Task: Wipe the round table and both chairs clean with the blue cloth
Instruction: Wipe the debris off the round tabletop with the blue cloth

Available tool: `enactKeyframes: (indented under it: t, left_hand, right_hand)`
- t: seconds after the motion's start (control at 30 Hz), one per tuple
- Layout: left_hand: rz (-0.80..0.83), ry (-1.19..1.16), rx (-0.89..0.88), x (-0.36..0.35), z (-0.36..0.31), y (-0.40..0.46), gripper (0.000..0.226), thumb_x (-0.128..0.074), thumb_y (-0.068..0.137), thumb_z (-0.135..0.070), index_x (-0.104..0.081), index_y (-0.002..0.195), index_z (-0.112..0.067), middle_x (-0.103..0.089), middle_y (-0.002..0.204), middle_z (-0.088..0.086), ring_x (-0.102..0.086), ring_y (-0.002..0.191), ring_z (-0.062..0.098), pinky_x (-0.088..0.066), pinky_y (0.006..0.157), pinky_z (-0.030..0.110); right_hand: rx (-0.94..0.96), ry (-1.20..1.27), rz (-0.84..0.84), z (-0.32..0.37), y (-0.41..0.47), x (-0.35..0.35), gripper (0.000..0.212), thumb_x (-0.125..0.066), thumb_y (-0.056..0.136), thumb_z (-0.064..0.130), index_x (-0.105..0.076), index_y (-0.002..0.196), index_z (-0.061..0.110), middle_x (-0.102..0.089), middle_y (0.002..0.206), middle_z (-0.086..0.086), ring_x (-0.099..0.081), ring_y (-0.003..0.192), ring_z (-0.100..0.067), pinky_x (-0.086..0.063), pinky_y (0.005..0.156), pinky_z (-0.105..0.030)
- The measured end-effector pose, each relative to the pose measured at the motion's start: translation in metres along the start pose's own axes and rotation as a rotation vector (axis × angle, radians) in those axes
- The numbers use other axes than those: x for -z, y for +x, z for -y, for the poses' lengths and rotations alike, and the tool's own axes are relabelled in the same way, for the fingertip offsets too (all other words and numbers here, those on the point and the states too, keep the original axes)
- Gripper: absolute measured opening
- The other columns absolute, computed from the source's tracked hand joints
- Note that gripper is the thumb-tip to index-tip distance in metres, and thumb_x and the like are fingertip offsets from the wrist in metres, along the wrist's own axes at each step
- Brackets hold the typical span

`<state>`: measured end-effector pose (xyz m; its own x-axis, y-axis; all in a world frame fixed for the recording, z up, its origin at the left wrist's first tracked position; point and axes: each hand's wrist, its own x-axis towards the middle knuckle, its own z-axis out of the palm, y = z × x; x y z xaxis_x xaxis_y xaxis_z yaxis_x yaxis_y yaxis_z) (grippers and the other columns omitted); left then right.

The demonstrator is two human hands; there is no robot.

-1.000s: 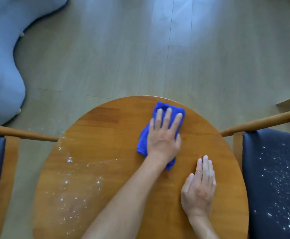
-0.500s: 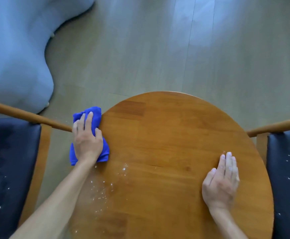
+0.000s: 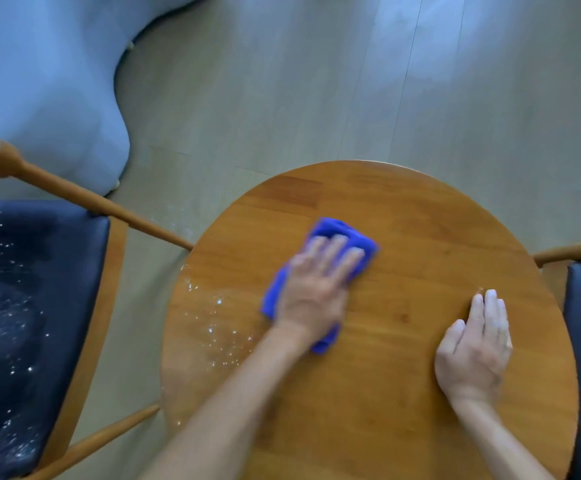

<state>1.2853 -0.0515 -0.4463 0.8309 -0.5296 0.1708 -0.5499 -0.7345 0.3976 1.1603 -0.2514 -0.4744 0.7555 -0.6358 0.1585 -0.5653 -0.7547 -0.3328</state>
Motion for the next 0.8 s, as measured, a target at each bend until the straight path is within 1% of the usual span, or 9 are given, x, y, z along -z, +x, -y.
enactKeyframes:
  t: [0.13,0.23,0.33,0.4,0.5,0.57,0.67,0.7,0.8]
  left_hand:
    - [-0.145,0.064,0.537,0.066,0.129,-0.045,0.052,-0.048,0.083,-0.009,-0.053,0.134,-0.004,-0.049,0.141,0.017,-0.041,0.129,0.044,-0.033,0.11,0.053]
    - [-0.232,0.046,0.705,0.068,0.131,-0.052,0.048,-0.045,0.089,-0.008,-0.05,0.136,-0.003,-0.048,0.141,0.017,-0.04,0.129,0.042,-0.032,0.11,0.052]
    - [-0.259,0.133,0.622,0.038,0.069,-0.031,0.048,-0.056,0.087,-0.007,-0.053,0.135,-0.009,-0.048,0.143,0.014,-0.043,0.129,0.041,-0.038,0.105,0.05]
    - [-0.172,0.113,0.439,0.01,0.001,-0.027,0.05,-0.06,0.083,-0.015,-0.057,0.133,-0.017,-0.052,0.141,0.008,-0.05,0.127,0.035,-0.044,0.101,0.046]
    - [0.025,0.042,0.13,-0.03,-0.104,-0.044,0.043,-0.049,0.085,-0.031,-0.062,0.126,-0.033,-0.055,0.138,-0.003,-0.053,0.126,0.023,-0.048,0.097,0.039]
    - [0.107,-0.046,0.038,-0.038,-0.128,-0.058,0.041,-0.05,0.086,-0.033,-0.061,0.125,-0.035,-0.054,0.14,-0.005,-0.05,0.13,0.022,-0.045,0.1,0.039]
    - [0.05,-0.028,-0.03,-0.015,-0.073,-0.079,0.048,-0.052,0.082,-0.026,-0.06,0.129,-0.03,-0.052,0.142,-0.001,-0.049,0.13,0.026,-0.045,0.1,0.042]
    - [0.025,-0.006,0.004,0.001,-0.04,-0.088,0.049,-0.051,0.082,-0.022,-0.061,0.129,-0.025,-0.053,0.141,0.001,-0.05,0.129,0.029,-0.045,0.1,0.044]
    - [-0.164,0.117,0.328,0.05,0.072,-0.109,0.046,-0.048,0.084,-0.012,-0.061,0.128,-0.011,-0.054,0.138,0.011,-0.05,0.125,0.039,-0.044,0.102,0.049]
  right_hand:
    - [-0.016,0.011,-0.005,0.005,0.0,0.0,0.052,-0.031,0.091,0.013,-0.041,0.137,-0.011,-0.036,0.147,-0.027,-0.032,0.138,-0.041,-0.027,0.112,-0.054]
    - [-0.029,-0.002,-0.005,0.006,-0.002,-0.002,0.052,-0.032,0.091,0.011,-0.04,0.137,-0.012,-0.036,0.147,-0.028,-0.032,0.138,-0.042,-0.027,0.112,-0.054]
    - [-0.019,-0.016,-0.008,0.006,0.0,-0.002,0.051,-0.032,0.09,0.009,-0.041,0.136,-0.013,-0.036,0.146,-0.029,-0.034,0.137,-0.043,-0.027,0.111,-0.054]
    - [-0.023,-0.005,-0.003,0.006,0.0,-0.002,0.052,-0.032,0.09,0.01,-0.041,0.136,-0.012,-0.036,0.146,-0.028,-0.034,0.137,-0.043,-0.027,0.111,-0.055]
    - [0.009,-0.017,-0.012,-0.001,0.0,-0.002,0.05,-0.034,0.091,0.01,-0.043,0.134,-0.013,-0.039,0.144,-0.03,-0.037,0.134,-0.044,-0.03,0.109,-0.055]
    - [0.051,-0.028,-0.019,-0.004,-0.001,-0.001,0.047,-0.037,0.091,0.006,-0.044,0.132,-0.014,-0.04,0.142,-0.032,-0.039,0.132,-0.046,-0.033,0.107,-0.057]
    - [0.02,0.011,-0.006,0.0,0.0,-0.001,0.05,-0.036,0.091,0.01,-0.043,0.135,-0.012,-0.038,0.145,-0.029,-0.035,0.136,-0.043,-0.027,0.111,-0.053]
    - [0.01,0.02,0.008,0.001,-0.001,0.0,0.052,-0.034,0.091,0.012,-0.041,0.136,-0.011,-0.036,0.147,-0.028,-0.032,0.138,-0.041,-0.024,0.113,-0.051]
    - [-0.009,0.027,0.009,0.003,-0.002,-0.001,0.053,-0.032,0.091,0.014,-0.04,0.138,-0.01,-0.034,0.149,-0.026,-0.03,0.14,-0.039,-0.023,0.113,-0.051]
